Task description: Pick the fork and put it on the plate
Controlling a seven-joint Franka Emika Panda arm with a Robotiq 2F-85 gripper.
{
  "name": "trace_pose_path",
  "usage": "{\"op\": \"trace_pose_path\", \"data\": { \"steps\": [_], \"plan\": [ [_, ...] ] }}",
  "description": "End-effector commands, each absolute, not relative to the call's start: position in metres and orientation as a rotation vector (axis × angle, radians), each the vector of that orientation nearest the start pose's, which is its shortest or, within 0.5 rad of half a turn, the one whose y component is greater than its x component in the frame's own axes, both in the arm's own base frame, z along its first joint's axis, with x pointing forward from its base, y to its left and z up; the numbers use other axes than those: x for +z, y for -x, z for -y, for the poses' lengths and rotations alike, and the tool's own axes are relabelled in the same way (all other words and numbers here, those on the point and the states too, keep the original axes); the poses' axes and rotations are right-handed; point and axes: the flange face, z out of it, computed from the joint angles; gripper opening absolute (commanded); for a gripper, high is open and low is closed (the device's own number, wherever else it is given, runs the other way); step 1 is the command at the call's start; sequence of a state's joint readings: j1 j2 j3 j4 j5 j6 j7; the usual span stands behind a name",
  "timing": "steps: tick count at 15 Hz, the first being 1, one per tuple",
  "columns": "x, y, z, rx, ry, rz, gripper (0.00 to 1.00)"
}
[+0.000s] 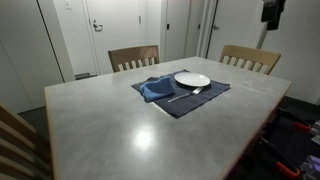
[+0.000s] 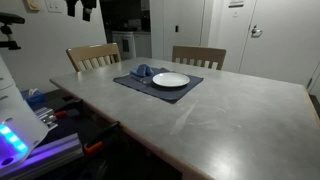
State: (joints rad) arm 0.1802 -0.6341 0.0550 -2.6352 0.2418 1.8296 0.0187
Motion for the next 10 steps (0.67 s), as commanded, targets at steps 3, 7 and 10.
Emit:
{"op": "trace_pose_path", "data": {
  "steps": [3, 7, 10],
  "plan": [
    [0.428, -0.324, -0.094, 0.287, 2.971, 0.246, 1.0],
    [0.421, -0.34, -0.086, 0.234, 3.032, 0.501, 1.0],
    [0.415, -0.362, -0.079, 0.122, 3.054, 0.704, 1.0]
  ]
}}
